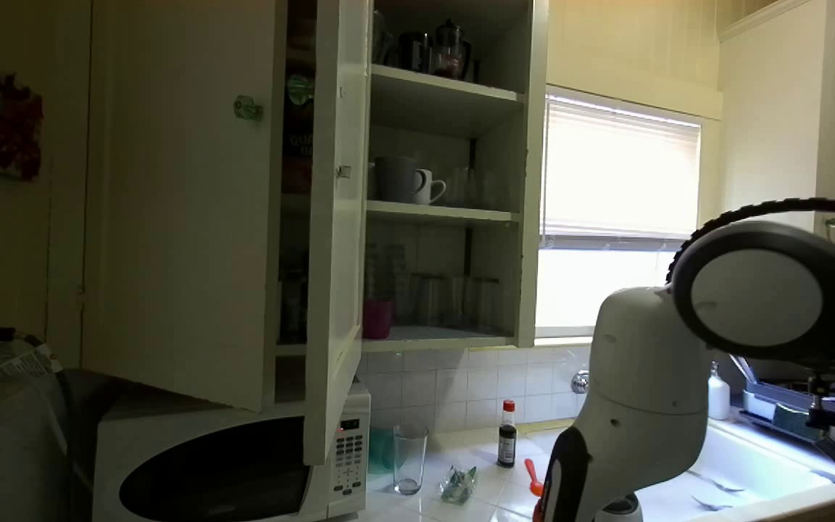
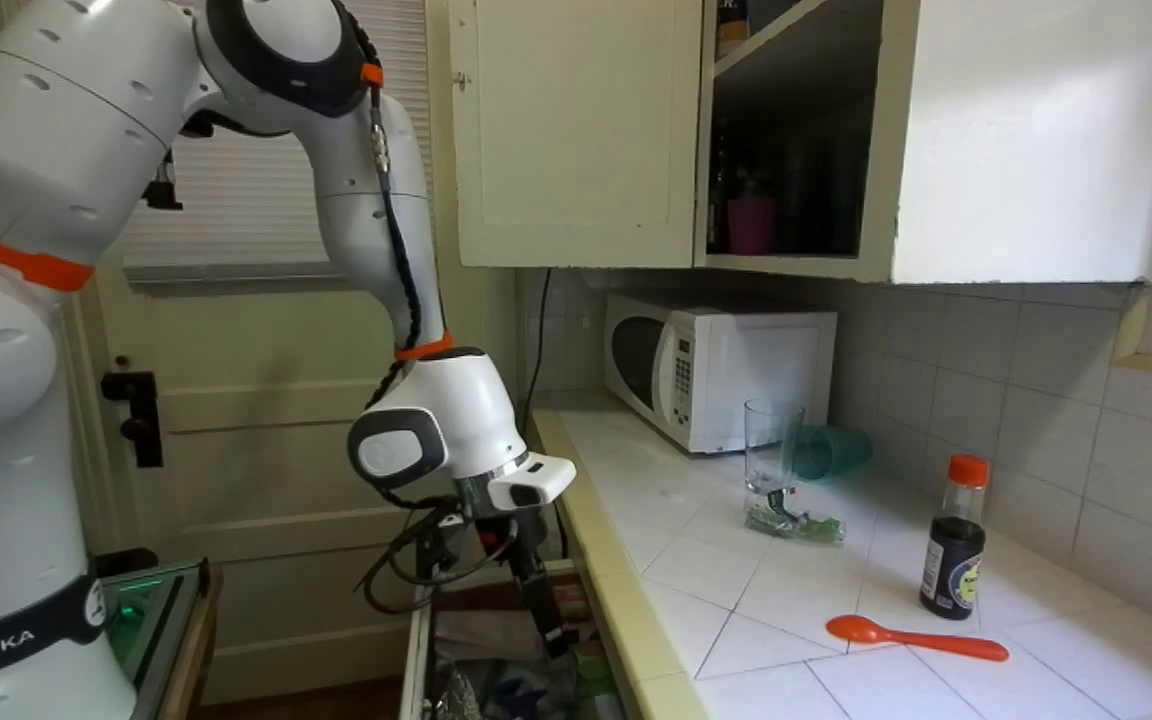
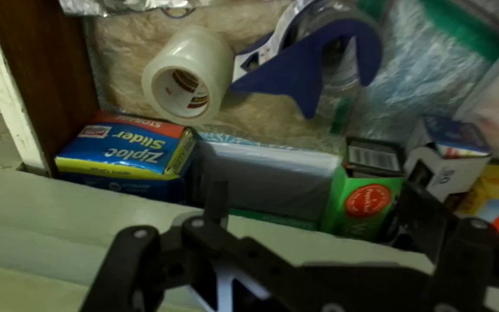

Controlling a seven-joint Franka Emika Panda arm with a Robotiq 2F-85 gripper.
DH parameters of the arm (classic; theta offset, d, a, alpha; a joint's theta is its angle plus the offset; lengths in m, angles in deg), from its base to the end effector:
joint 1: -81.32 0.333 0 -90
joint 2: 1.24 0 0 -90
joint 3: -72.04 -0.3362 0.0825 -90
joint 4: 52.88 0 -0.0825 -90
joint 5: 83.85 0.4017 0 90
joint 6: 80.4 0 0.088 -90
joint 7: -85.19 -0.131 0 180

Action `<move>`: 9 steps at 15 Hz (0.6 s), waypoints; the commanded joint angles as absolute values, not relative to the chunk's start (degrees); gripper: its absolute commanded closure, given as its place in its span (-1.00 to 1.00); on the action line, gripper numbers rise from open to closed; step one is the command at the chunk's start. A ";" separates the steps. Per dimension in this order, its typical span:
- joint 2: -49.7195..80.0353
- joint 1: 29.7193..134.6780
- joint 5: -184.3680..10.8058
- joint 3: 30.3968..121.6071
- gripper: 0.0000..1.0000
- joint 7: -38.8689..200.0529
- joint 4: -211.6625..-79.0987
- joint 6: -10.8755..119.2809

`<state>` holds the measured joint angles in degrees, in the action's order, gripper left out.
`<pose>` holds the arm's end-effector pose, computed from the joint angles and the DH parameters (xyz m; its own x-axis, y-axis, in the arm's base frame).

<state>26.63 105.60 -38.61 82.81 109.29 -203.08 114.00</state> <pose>0.4272 0.0046 0.1020 0.9531 -0.0760 0.2929 -0.1292 -0.9775 0.1667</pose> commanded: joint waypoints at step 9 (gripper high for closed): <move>15.06 109.55 -29.20 88.11 -1.00 126.49 -211.41 87.21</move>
<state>14.89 106.65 -31.58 84.74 123.57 -211.41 90.00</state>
